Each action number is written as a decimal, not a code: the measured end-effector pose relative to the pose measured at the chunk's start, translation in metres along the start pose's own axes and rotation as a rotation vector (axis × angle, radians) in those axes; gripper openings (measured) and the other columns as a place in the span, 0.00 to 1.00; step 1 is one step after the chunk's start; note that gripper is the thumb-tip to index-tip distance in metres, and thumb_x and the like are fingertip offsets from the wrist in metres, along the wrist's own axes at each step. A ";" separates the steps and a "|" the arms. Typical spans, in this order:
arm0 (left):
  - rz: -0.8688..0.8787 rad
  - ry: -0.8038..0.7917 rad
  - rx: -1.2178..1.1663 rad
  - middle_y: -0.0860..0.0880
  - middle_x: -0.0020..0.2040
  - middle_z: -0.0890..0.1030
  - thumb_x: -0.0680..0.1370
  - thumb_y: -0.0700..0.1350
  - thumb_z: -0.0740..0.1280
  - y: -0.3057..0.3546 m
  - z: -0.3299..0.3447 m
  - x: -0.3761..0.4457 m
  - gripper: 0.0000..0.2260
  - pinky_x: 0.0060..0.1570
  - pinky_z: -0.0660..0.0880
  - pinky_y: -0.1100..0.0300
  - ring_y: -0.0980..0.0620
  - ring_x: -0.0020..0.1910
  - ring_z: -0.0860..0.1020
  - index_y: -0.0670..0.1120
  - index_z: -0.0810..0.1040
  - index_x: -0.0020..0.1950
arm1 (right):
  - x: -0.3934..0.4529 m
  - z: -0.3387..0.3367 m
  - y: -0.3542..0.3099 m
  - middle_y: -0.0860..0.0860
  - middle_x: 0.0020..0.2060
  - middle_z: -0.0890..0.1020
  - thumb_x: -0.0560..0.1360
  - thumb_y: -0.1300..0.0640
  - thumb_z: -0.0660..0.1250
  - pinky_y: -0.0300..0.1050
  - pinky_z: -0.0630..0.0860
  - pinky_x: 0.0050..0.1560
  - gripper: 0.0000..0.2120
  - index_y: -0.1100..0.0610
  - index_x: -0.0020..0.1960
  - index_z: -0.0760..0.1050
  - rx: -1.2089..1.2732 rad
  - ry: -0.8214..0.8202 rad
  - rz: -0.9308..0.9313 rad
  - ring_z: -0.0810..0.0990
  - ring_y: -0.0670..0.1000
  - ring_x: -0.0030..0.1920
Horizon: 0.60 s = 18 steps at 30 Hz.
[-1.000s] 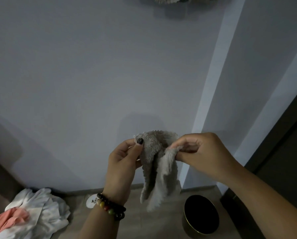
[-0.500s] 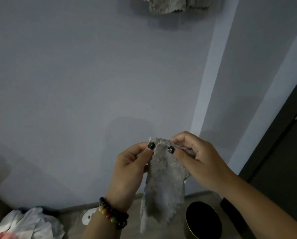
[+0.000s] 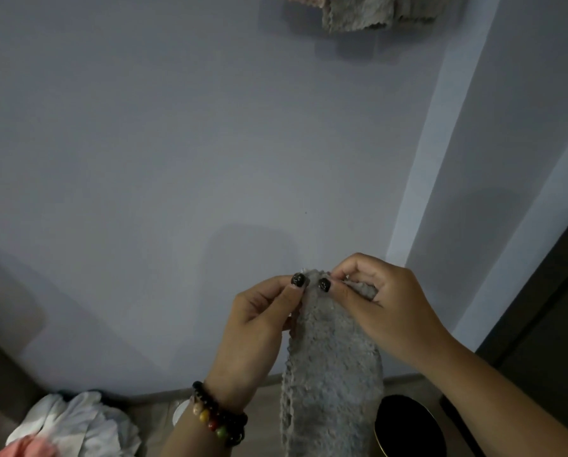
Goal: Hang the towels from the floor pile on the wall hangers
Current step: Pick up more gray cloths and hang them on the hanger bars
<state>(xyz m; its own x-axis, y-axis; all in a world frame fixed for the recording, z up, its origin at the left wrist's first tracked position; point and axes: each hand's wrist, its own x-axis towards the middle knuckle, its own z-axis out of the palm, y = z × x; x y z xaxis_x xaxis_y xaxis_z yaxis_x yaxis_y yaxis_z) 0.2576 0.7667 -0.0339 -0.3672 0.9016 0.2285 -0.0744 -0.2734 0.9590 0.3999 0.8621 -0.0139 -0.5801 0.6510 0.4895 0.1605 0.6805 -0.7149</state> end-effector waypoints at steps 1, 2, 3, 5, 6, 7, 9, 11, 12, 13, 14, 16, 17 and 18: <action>0.006 -0.019 0.005 0.44 0.45 0.86 0.75 0.46 0.64 0.001 -0.003 -0.001 0.13 0.44 0.78 0.62 0.50 0.44 0.83 0.40 0.84 0.51 | 0.002 0.002 -0.002 0.44 0.34 0.83 0.74 0.53 0.71 0.45 0.77 0.35 0.04 0.52 0.41 0.79 0.006 0.004 0.009 0.82 0.51 0.34; 0.017 -0.027 0.011 0.43 0.46 0.86 0.75 0.45 0.65 0.002 -0.005 -0.003 0.13 0.44 0.78 0.62 0.50 0.45 0.84 0.39 0.83 0.52 | 0.004 0.005 -0.003 0.43 0.33 0.83 0.73 0.54 0.72 0.38 0.75 0.33 0.05 0.54 0.41 0.80 0.024 0.007 0.019 0.81 0.44 0.33; 0.034 -0.018 0.015 0.43 0.46 0.86 0.74 0.44 0.66 0.002 -0.009 -0.004 0.13 0.44 0.78 0.63 0.50 0.45 0.84 0.38 0.83 0.52 | 0.005 0.008 -0.006 0.42 0.31 0.82 0.73 0.55 0.72 0.32 0.71 0.31 0.05 0.55 0.41 0.80 0.049 0.001 0.037 0.79 0.41 0.31; 0.064 0.036 0.029 0.42 0.44 0.86 0.74 0.42 0.66 0.000 -0.017 -0.004 0.11 0.41 0.78 0.62 0.50 0.42 0.84 0.37 0.82 0.51 | 0.007 0.014 -0.007 0.42 0.25 0.78 0.73 0.54 0.72 0.30 0.64 0.28 0.06 0.56 0.40 0.79 0.090 -0.050 0.076 0.72 0.40 0.24; 0.070 0.066 0.039 0.42 0.43 0.85 0.75 0.42 0.65 -0.001 -0.021 -0.004 0.10 0.40 0.78 0.62 0.49 0.41 0.84 0.38 0.82 0.50 | 0.007 0.017 -0.006 0.44 0.24 0.76 0.73 0.52 0.71 0.32 0.63 0.29 0.08 0.56 0.39 0.79 0.104 -0.094 0.088 0.69 0.41 0.24; 0.070 0.097 0.046 0.42 0.43 0.85 0.77 0.41 0.65 -0.002 -0.025 -0.004 0.09 0.40 0.79 0.60 0.49 0.41 0.83 0.38 0.82 0.50 | 0.007 0.019 -0.005 0.46 0.24 0.75 0.73 0.50 0.70 0.34 0.63 0.30 0.10 0.56 0.38 0.78 0.119 -0.146 0.101 0.68 0.41 0.25; 0.066 0.161 0.057 0.41 0.43 0.85 0.79 0.39 0.63 -0.003 -0.034 -0.003 0.08 0.41 0.79 0.57 0.47 0.41 0.83 0.38 0.81 0.49 | 0.008 0.020 -0.001 0.46 0.24 0.73 0.73 0.47 0.69 0.35 0.64 0.32 0.15 0.58 0.35 0.76 0.114 -0.236 0.126 0.69 0.42 0.27; 0.057 0.203 0.075 0.41 0.43 0.85 0.80 0.39 0.62 -0.004 -0.042 -0.001 0.08 0.44 0.80 0.51 0.44 0.42 0.83 0.39 0.81 0.48 | 0.008 0.022 0.007 0.47 0.26 0.71 0.71 0.44 0.69 0.38 0.65 0.34 0.18 0.57 0.33 0.74 0.002 -0.268 0.101 0.69 0.44 0.30; 0.052 0.214 0.077 0.41 0.44 0.84 0.80 0.39 0.62 -0.005 -0.046 0.000 0.08 0.45 0.80 0.48 0.42 0.43 0.83 0.39 0.81 0.48 | 0.008 0.023 0.012 0.48 0.29 0.72 0.71 0.45 0.70 0.40 0.67 0.36 0.17 0.55 0.32 0.73 -0.091 -0.257 0.056 0.71 0.44 0.33; 0.049 0.216 0.075 0.40 0.44 0.84 0.81 0.39 0.61 -0.005 -0.049 0.000 0.08 0.46 0.80 0.47 0.41 0.44 0.83 0.39 0.80 0.49 | 0.008 0.025 0.017 0.47 0.34 0.74 0.71 0.47 0.71 0.40 0.69 0.41 0.14 0.52 0.32 0.73 -0.167 -0.238 0.002 0.73 0.44 0.39; 0.044 0.212 0.070 0.40 0.44 0.84 0.81 0.39 0.61 -0.006 -0.051 0.000 0.09 0.47 0.80 0.47 0.41 0.45 0.83 0.40 0.80 0.49 | 0.007 0.026 0.021 0.46 0.41 0.76 0.71 0.48 0.72 0.38 0.69 0.49 0.13 0.51 0.32 0.73 -0.218 -0.223 -0.033 0.73 0.44 0.48; 0.031 0.193 0.059 0.42 0.44 0.84 0.81 0.38 0.60 -0.007 -0.054 0.000 0.09 0.45 0.80 0.49 0.43 0.44 0.83 0.41 0.80 0.48 | 0.008 0.026 0.022 0.44 0.57 0.73 0.69 0.45 0.72 0.35 0.63 0.61 0.12 0.51 0.33 0.75 -0.262 -0.202 -0.035 0.67 0.43 0.62; 0.025 0.183 0.054 0.43 0.43 0.84 0.81 0.38 0.60 -0.007 -0.055 0.000 0.10 0.44 0.79 0.52 0.45 0.43 0.82 0.41 0.80 0.48 | 0.010 0.025 0.021 0.42 0.60 0.72 0.69 0.44 0.71 0.34 0.63 0.61 0.13 0.51 0.32 0.75 -0.242 -0.208 0.008 0.66 0.40 0.63; 0.013 0.173 0.042 0.43 0.42 0.84 0.81 0.37 0.59 -0.007 -0.058 0.000 0.10 0.43 0.79 0.54 0.46 0.43 0.82 0.40 0.80 0.48 | 0.012 0.024 0.017 0.41 0.56 0.75 0.68 0.44 0.72 0.33 0.67 0.57 0.14 0.51 0.31 0.75 -0.179 -0.226 0.072 0.71 0.38 0.59</action>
<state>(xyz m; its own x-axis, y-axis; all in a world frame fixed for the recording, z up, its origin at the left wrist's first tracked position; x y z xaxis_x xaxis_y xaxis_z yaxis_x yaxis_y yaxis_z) 0.2048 0.7492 -0.0498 -0.5222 0.8259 0.2124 -0.0310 -0.2672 0.9631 0.3768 0.8730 -0.0322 -0.7220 0.6221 0.3030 0.3344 0.6970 -0.6343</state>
